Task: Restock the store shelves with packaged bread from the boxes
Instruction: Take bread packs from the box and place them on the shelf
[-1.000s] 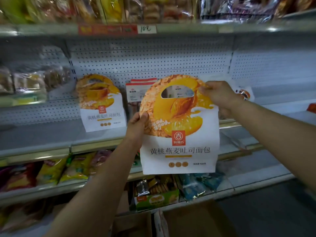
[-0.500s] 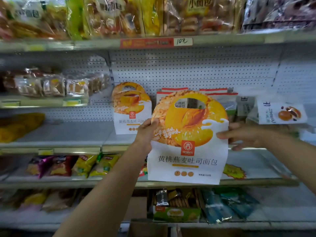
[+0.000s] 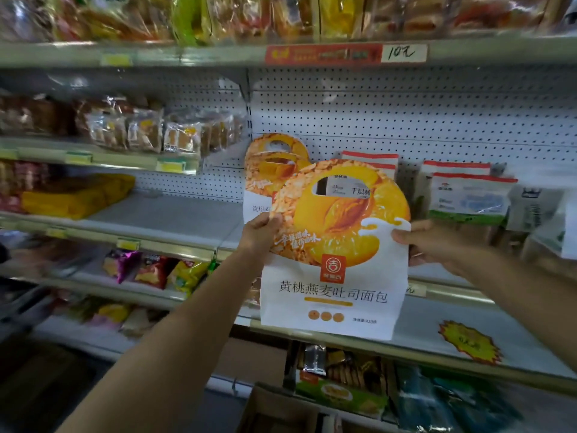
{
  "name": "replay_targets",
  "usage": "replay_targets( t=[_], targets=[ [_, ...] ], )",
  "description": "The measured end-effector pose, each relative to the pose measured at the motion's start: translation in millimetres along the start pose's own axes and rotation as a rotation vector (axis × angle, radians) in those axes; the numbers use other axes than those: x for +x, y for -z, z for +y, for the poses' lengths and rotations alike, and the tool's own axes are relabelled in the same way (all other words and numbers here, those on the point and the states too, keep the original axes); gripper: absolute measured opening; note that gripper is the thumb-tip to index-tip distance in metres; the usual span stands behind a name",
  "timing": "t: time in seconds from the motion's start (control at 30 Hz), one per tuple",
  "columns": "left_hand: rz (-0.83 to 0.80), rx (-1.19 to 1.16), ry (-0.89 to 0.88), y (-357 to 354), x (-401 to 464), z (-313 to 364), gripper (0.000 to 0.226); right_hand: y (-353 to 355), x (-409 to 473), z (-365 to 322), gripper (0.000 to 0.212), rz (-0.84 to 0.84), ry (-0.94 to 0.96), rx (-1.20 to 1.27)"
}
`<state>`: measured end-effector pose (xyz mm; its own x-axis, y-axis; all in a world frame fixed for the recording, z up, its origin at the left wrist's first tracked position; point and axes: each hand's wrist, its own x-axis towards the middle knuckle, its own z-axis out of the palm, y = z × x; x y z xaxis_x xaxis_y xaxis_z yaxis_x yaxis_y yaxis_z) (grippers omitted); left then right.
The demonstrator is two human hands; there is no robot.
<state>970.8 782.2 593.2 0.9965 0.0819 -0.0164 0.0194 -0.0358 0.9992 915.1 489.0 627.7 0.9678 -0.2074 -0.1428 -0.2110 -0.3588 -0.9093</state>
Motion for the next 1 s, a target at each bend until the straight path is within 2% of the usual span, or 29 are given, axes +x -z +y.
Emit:
replay_targets(
  t=[0.13, 0.27, 0.37, 0.5, 0.6, 0.73, 1.0],
  targets=[
    [-0.02, 0.137, -0.024, 40.7, 34.3, 5.1, 0.03, -40.8, 25.8, -15.9, 0.013, 0.042, 0.043, 0.045],
    [-0.041, 0.215, 0.027, 80.7, 85.6, 7.9, 0.022, -86.3, 56.4, -34.7, 0.003, 0.069, 0.082, 0.105],
    [-0.08, 0.166, 0.048, 101.8, 123.4, 13.1, 0.024, -115.8, 83.3, -49.5, 0.016, 0.085, 0.075, 0.125],
    [-0.019, 0.105, -0.007, 118.7, 173.7, 18.6, 0.023, -148.6, 118.4, -68.0, 0.01, 0.126, 0.092, 0.12],
    [0.019, 0.06, -0.044, 125.4, 208.2, 15.5, 0.033, -168.2, 146.3, -79.1, 0.023, 0.19, 0.117, 0.099],
    [0.016, 0.022, -0.056, 131.5, 238.1, -3.3, 0.031, -190.6, 175.4, -84.1, 0.037, 0.228, 0.103, 0.06],
    [0.042, -0.002, -0.036, 135.5, 282.7, -34.7, 0.025, -220.0, 217.0, -63.9, 0.017, 0.151, 0.063, 0.038]
  ],
)
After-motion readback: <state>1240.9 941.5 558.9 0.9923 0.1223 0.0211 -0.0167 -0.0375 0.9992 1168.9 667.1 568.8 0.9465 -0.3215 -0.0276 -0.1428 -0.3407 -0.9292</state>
